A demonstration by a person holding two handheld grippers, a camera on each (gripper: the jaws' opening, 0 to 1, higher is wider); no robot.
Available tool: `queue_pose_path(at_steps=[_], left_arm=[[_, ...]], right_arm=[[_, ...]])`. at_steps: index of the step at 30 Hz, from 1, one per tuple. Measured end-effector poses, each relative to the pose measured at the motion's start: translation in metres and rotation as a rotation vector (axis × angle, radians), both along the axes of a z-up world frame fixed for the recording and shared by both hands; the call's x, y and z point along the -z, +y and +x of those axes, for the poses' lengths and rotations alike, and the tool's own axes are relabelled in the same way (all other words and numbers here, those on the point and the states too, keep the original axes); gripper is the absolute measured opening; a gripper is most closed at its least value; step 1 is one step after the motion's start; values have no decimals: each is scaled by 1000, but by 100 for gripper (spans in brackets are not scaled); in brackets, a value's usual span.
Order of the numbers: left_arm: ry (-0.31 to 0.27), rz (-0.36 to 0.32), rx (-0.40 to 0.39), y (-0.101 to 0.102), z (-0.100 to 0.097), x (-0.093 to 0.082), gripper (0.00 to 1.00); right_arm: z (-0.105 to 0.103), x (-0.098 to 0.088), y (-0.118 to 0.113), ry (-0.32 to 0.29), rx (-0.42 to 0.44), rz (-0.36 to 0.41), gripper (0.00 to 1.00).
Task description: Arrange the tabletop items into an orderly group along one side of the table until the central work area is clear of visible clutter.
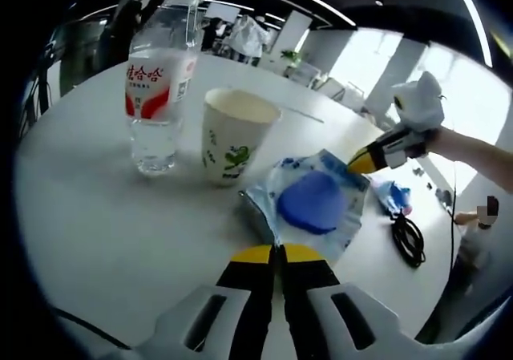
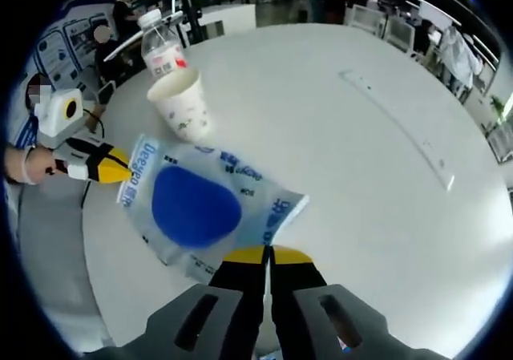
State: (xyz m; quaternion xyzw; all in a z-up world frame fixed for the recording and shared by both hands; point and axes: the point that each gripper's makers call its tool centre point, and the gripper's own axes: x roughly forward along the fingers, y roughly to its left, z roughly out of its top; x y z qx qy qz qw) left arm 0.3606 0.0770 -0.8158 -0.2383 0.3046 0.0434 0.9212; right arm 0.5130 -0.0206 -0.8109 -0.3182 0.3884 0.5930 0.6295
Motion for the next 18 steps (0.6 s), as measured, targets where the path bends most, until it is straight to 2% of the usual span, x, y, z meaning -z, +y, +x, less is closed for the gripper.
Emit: queue_pose_path(at_steps=[7, 18], left_arm=[[-12, 12, 24, 0, 11, -5, 0], [-29, 32, 50, 2, 26, -11, 0]], right_arm=[[3, -6, -10, 13, 61, 27, 0], [12, -8, -21, 20, 102, 37, 0]])
